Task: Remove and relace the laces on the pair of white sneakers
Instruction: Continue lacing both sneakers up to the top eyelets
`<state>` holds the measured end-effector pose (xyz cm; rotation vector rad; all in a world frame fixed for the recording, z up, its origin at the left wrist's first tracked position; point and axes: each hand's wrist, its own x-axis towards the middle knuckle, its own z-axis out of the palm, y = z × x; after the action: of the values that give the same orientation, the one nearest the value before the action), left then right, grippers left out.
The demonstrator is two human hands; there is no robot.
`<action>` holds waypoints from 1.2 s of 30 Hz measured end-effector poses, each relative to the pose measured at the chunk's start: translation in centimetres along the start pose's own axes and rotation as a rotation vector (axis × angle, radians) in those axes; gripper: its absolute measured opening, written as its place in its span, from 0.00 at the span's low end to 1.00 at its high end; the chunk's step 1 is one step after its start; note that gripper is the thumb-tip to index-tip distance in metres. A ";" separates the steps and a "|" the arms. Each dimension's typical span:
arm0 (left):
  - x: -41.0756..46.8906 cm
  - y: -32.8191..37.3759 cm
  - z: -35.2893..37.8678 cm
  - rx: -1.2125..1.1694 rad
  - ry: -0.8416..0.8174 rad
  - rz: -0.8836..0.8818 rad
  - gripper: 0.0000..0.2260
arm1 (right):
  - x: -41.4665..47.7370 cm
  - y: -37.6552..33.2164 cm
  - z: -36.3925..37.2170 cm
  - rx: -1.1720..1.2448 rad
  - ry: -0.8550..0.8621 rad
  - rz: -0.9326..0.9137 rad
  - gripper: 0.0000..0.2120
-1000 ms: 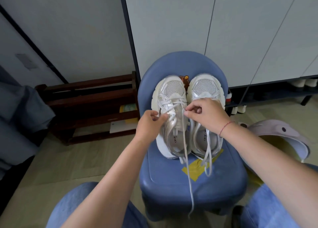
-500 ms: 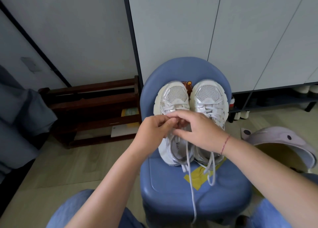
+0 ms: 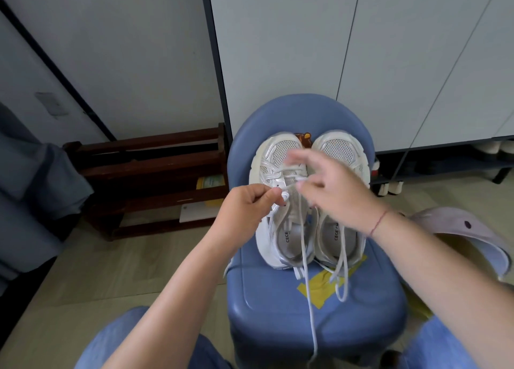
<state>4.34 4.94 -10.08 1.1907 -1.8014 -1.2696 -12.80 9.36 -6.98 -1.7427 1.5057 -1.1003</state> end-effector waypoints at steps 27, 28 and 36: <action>0.3 0.3 0.8 -0.060 -0.033 0.015 0.13 | 1.0 2.4 -3.2 -0.315 0.304 0.056 0.03; 0.3 0.2 0.7 -0.066 -0.032 0.016 0.14 | 1.1 2.9 -3.9 -0.325 0.396 0.097 0.03; 0.5 -0.1 1.3 -0.143 -0.079 -0.014 0.12 | 1.2 3.1 -3.4 -0.400 0.389 0.066 0.17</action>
<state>3.08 4.89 -10.65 1.0898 -1.7284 -1.4455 -17.27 7.90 -7.72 -1.7841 2.1273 -1.2169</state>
